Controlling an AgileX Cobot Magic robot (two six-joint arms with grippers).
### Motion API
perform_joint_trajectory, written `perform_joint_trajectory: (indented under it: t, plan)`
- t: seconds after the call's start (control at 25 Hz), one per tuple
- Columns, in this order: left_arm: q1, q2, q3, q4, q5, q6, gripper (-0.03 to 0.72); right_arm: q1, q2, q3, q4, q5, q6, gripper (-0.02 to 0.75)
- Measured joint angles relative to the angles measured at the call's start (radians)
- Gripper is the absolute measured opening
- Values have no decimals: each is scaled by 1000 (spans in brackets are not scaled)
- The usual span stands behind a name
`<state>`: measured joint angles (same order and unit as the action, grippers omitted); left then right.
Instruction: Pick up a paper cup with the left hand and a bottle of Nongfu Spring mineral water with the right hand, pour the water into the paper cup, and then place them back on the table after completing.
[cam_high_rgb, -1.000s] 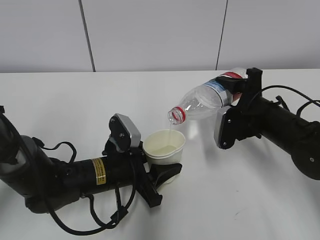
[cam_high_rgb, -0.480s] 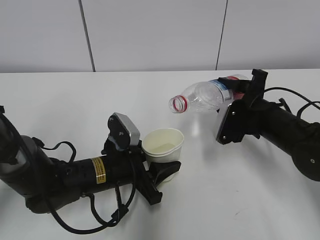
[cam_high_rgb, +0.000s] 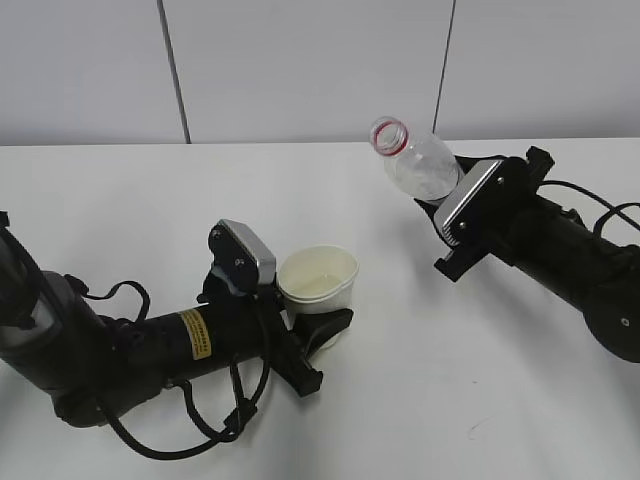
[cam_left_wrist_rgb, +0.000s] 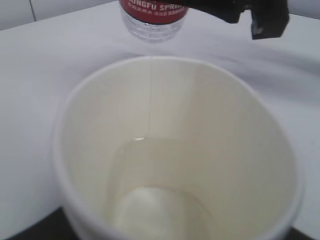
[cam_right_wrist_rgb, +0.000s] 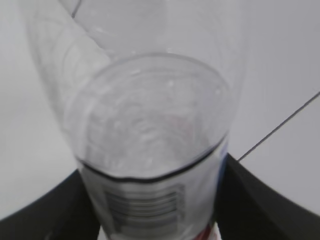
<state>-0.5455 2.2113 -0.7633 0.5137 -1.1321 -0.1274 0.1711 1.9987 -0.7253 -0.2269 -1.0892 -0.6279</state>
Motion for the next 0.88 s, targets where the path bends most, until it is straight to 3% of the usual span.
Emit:
perform_joint_trajectory:
  t: [0.44, 0.88]
  plan:
    - [0, 0, 0, -140, 0, 40, 354, 0, 0, 0, -1, 0, 567, 449]
    - [47, 0, 0, -218, 0, 45, 354, 0, 0, 1, -1, 0, 701, 449]
